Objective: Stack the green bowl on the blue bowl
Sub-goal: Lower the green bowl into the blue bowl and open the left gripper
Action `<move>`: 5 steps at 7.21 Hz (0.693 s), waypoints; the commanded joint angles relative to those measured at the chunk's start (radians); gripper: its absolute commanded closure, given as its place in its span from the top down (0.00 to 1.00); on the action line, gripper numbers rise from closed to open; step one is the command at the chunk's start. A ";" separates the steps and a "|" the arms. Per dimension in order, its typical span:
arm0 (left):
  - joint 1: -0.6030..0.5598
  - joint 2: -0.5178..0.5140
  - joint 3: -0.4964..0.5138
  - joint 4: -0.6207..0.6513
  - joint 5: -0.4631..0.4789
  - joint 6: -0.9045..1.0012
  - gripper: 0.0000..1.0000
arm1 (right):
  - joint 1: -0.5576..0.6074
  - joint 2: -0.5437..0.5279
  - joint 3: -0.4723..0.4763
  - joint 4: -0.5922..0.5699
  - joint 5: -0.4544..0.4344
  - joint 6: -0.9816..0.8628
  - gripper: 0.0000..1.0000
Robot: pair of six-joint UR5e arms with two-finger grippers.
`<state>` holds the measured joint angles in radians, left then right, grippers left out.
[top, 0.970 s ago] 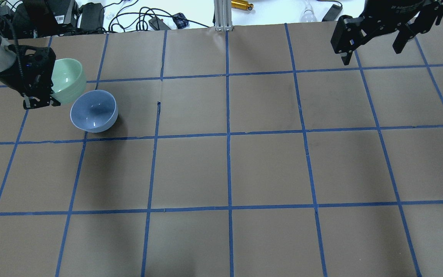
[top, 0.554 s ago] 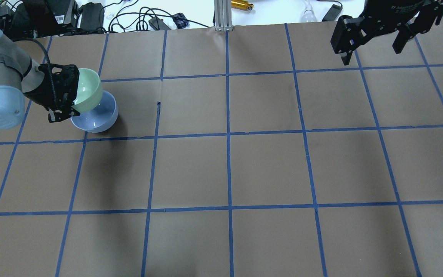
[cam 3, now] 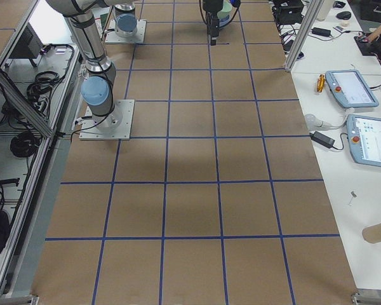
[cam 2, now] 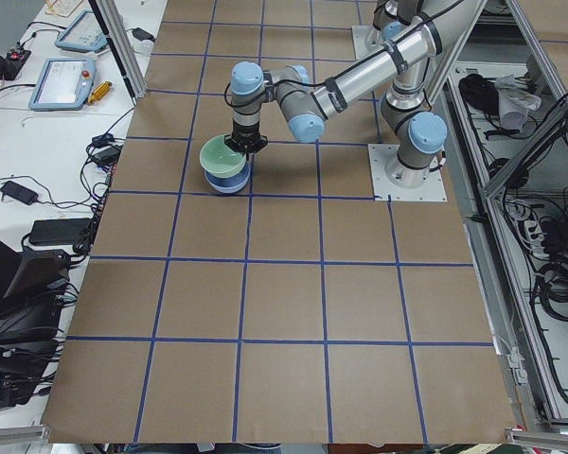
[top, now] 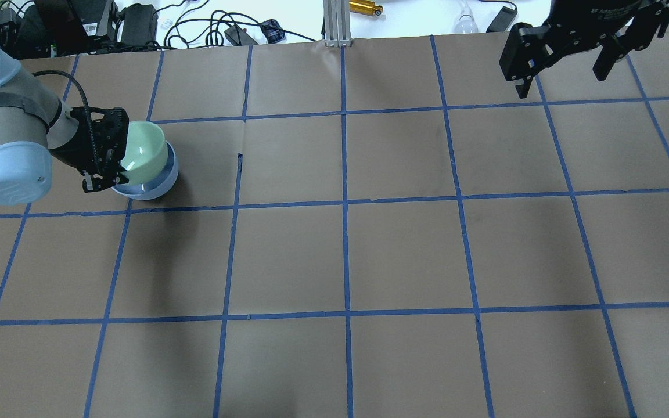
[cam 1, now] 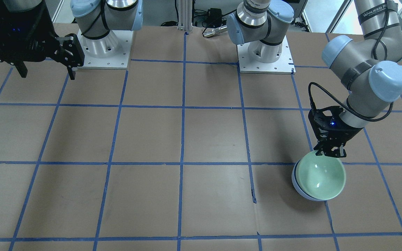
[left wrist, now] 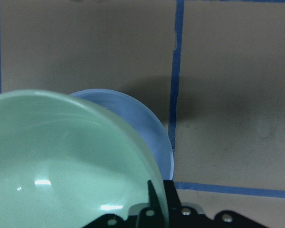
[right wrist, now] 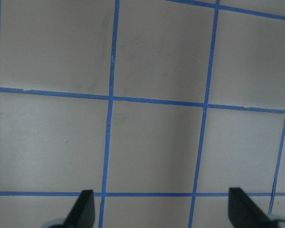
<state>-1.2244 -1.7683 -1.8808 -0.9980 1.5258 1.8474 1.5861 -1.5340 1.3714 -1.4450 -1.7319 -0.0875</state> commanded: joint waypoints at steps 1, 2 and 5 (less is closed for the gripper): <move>0.000 -0.002 0.000 -0.011 0.005 -0.008 1.00 | 0.000 0.000 0.000 0.000 0.000 0.000 1.00; 0.000 -0.002 0.002 -0.010 0.008 -0.010 1.00 | 0.000 0.000 0.000 0.000 0.000 0.000 1.00; -0.050 0.041 0.057 -0.057 0.010 -0.217 1.00 | 0.000 0.000 0.000 0.000 0.000 0.000 1.00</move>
<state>-1.2420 -1.7503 -1.8547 -1.0223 1.5302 1.7391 1.5861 -1.5340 1.3714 -1.4450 -1.7319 -0.0874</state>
